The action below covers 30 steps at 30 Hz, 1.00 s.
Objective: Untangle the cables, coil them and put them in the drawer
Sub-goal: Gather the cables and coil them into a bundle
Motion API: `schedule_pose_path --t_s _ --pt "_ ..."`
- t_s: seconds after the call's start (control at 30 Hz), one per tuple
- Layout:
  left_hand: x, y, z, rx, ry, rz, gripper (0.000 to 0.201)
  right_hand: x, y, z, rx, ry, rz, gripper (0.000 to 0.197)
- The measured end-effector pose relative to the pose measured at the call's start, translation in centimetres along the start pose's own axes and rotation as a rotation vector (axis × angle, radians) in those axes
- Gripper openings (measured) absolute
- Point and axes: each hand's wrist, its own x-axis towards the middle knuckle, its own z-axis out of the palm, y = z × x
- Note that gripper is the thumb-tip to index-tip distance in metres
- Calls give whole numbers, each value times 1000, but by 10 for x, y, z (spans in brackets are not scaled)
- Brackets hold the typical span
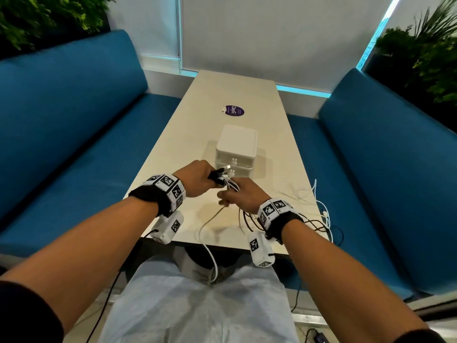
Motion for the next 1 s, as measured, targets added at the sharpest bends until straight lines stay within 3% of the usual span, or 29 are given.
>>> schedule_pose_path --t_s 0.1,0.23,0.33,0.53,0.7,0.8,1.0 --pt "8 -2 -7 32 46 -7 33 -1 -1 -11 30 30 35 10" --pt "14 -21 -19 158 125 -77 30 -6 13 -30 -379 -66 169 11" --pt "18 -35 -23 241 212 -136 29 -7 19 -33 -539 -78 215 9" --pt "22 -45 -32 199 331 -223 31 5 18 -52 -739 -45 239 10" --pt "16 -72 -46 183 421 -347 36 -13 64 -78 -837 -12 411 20" --pt "11 -83 -38 188 374 -366 38 -29 96 -89 -848 65 497 34" --pt "10 -92 -29 142 408 -454 35 -63 134 -125 -987 40 600 21"
